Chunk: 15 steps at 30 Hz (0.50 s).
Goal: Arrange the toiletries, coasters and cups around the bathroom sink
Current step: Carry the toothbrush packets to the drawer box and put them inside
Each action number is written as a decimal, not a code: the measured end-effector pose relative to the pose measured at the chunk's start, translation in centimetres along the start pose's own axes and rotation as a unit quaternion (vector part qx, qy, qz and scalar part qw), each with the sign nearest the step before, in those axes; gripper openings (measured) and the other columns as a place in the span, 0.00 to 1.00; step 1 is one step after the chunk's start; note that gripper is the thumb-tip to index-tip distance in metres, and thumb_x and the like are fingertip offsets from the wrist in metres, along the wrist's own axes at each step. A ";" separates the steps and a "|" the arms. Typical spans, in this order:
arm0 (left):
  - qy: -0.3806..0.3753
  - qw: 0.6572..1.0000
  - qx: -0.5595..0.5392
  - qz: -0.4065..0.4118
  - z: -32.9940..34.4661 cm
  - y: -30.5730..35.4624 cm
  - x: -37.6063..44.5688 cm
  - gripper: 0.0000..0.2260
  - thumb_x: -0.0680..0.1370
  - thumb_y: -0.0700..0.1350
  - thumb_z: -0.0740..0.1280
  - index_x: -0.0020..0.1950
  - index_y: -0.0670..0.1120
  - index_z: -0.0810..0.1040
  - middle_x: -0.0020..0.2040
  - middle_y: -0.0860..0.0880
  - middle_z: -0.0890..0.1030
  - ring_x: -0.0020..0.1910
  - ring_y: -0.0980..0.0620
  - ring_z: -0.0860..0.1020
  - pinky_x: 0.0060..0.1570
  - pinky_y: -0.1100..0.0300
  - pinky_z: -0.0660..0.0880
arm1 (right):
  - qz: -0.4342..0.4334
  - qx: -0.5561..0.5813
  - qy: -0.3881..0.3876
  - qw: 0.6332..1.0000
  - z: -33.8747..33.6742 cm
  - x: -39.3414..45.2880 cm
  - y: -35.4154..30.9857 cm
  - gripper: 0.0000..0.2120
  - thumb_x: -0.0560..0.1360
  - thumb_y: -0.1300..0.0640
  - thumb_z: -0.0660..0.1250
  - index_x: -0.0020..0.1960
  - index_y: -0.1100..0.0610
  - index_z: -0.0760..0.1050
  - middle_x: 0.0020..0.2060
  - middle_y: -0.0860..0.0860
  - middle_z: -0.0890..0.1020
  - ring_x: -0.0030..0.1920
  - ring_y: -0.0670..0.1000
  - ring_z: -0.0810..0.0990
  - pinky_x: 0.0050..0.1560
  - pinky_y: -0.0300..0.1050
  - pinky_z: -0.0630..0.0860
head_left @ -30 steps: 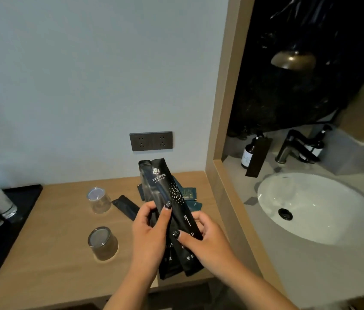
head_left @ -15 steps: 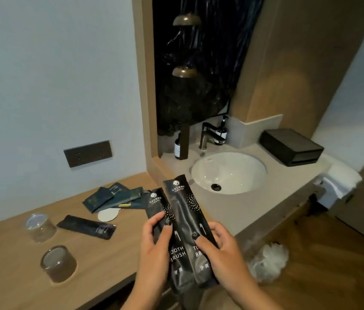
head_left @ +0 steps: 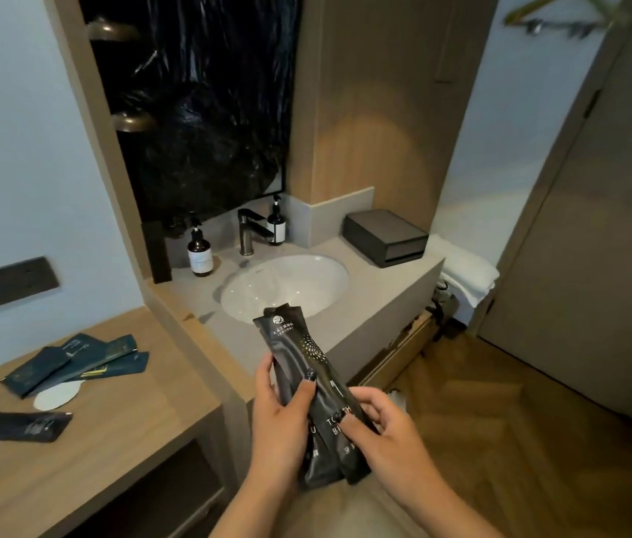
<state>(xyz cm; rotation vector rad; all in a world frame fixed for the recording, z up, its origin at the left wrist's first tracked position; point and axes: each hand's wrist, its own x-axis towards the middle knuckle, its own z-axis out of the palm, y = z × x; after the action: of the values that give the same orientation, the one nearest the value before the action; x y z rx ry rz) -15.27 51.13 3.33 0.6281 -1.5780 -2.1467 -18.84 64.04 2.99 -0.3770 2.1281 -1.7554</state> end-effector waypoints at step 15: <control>-0.094 0.966 -0.168 -0.171 15.2 -3.0 -0.1 0.13 0.80 0.39 0.61 0.64 0.39 0.74 0.53 0.36 0.83 0.53 0.39 0.82 0.58 0.39 0.75 | 0.042 0.079 0.127 0.988 -13.4 0.5 3.2 0.15 0.64 0.53 0.70 0.50 0.53 0.76 0.42 0.49 0.85 0.39 0.47 0.82 0.38 0.44 0.76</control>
<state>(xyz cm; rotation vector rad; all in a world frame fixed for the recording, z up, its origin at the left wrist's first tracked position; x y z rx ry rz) -24.08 63.82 4.40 0.6343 -1.2126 -2.7230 -25.05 76.31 2.05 -0.0229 2.1148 -1.9955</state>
